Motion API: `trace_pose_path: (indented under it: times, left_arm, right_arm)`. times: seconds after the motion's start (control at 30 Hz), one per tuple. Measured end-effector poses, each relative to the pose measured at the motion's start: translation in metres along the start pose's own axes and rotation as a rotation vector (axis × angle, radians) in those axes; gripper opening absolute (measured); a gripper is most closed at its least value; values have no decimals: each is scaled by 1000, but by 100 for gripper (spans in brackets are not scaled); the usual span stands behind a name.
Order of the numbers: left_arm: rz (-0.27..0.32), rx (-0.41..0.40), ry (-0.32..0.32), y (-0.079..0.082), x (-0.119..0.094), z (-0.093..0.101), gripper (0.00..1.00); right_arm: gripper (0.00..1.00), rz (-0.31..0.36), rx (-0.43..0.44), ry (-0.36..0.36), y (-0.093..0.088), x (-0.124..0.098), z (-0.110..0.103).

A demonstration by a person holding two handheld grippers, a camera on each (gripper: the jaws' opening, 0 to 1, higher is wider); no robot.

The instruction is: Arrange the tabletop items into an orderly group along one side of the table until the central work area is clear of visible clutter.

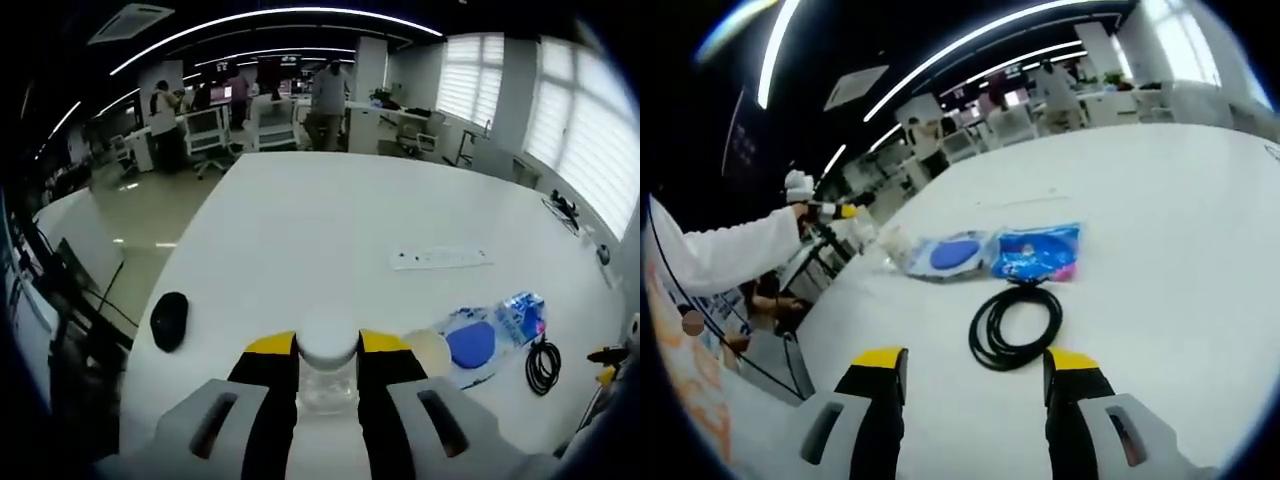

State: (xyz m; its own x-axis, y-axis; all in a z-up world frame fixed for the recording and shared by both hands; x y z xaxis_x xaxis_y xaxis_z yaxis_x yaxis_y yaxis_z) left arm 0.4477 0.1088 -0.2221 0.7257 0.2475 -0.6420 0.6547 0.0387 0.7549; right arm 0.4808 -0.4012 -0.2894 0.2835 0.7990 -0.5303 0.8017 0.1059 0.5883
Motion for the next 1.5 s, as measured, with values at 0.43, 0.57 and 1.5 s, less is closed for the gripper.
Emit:
trace_pose_path:
  times: [0.43, 0.57, 1.5]
  left_arm:
    - [15, 42, 24, 9, 15, 9, 20]
    - [19, 35, 27, 4, 13, 16, 20]
    - [94, -6, 41, -12, -16, 52, 46]
  right_arm:
    - [54, -17, -5, -9, -3, 3, 0]
    - [54, -25, -7, -11, -5, 4, -1]
    - [55, -24, -31, 8, -15, -4, -2]
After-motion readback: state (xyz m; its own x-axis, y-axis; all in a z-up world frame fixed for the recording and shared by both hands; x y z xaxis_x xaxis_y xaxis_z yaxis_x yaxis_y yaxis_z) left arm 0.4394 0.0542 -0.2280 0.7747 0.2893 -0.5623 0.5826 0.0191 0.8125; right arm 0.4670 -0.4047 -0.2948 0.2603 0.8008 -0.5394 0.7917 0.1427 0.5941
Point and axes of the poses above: the point that each gripper's makers call its tool centre point, and the gripper's own axes: x roughly forward along the fingers, z roughly to its right, y roughly out of its top, the point moved 5 cm from there along -x, roughly backward along the fingers, and after that the axes turned 15 degrees about x, right-handed, at the moved point
